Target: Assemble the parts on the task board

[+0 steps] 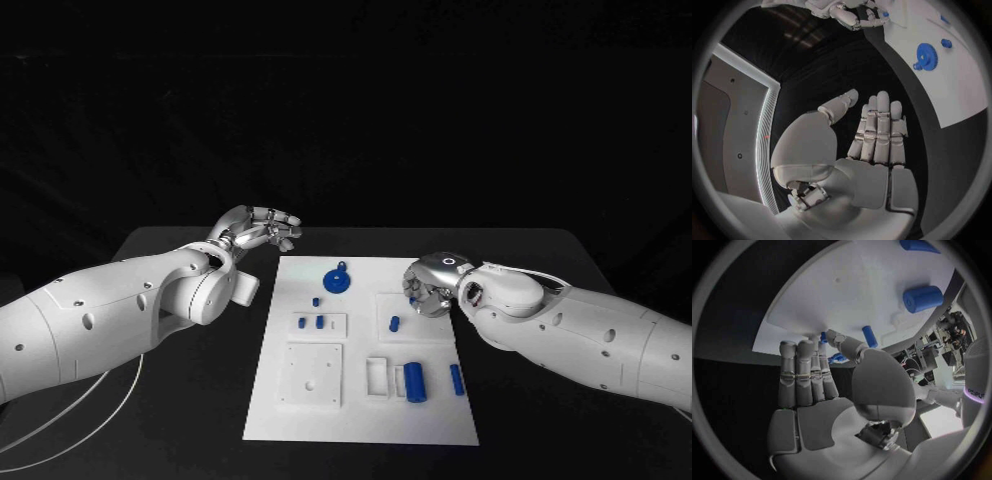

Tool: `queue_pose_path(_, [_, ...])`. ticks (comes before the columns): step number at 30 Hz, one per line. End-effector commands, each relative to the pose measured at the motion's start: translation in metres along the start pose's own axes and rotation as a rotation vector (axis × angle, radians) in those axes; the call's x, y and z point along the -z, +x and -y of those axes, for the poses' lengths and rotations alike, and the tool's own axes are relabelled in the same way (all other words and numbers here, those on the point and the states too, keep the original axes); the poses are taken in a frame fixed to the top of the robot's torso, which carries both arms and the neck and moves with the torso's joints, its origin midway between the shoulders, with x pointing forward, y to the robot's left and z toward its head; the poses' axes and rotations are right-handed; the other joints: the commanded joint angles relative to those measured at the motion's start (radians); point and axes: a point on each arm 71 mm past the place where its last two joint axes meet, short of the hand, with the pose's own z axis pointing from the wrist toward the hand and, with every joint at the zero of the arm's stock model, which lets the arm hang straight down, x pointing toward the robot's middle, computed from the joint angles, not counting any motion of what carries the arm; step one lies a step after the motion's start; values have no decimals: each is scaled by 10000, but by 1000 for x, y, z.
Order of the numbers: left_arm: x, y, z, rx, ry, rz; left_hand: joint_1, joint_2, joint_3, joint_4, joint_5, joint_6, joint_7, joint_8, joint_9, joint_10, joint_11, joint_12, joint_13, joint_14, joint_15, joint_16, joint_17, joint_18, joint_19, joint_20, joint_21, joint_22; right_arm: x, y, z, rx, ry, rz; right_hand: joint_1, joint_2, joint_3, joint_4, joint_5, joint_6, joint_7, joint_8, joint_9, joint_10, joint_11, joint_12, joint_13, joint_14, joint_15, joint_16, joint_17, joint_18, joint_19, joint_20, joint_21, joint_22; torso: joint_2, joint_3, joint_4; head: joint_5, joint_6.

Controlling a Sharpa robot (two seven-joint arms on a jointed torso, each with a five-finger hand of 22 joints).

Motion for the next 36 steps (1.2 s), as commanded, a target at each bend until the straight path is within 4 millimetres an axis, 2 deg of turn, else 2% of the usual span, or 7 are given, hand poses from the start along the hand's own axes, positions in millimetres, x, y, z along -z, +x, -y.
queue_pose_path(1, [0,0,2,123,119,42,18,113,-57,-14,53,-57,-4,39,12,67,1,-15,-6,78,7,-56,19,-54,32,8,-45,18,1,6,-3,225,-130,-278,31,109,106,-23,-132,124,-21,60,23,138,-17,38,47,31,-57,93,94,625,94,-5,88,172,3,1,-2,13,-26])
queue_pose_path(9, [0,1,2,123,104,43,36,120,-56,-28,53,-61,-3,41,12,67,0,-16,-8,95,2,-75,36,-51,44,2,-48,24,0,7,-7,338,-210,-234,16,200,153,-153,-166,480,-164,185,128,500,-154,119,203,185,-188,359,425,625,274,-76,417,245,4,2,-6,21,-51])
queue_pose_path(16, [0,0,1,117,87,65,51,117,-58,-44,51,-63,-4,43,12,65,1,-18,-10,104,-1,-93,48,-50,50,0,-52,28,0,7,-7,488,-97,-123,0,191,153,-179,-172,525,-183,194,147,538,-169,115,232,198,-203,388,486,625,289,-86,479,242,0,5,0,30,-61])
queue_pose_path(23, [-1,-1,1,116,54,81,55,120,-58,-48,50,-65,-3,43,12,63,2,-20,-11,106,-1,-102,54,-50,52,0,-54,30,-1,5,-7,595,55,195,-10,222,172,-181,-193,581,-205,207,168,590,-189,118,264,220,-221,413,541,625,311,-96,539,239,-1,-7,-4,17,-71])
queue_pose_path(36, [-2,-5,-1,373,-65,258,64,134,-55,-53,49,-68,-2,44,12,59,4,-22,-13,112,-1,-119,64,-52,56,-1,-60,32,8,-4,-11,183,-98,995,17,273,316,-248,-211,791,-282,263,246,812,-280,156,383,348,-310,513,727,625,432,-160,769,237,-14,4,0,37,-49])
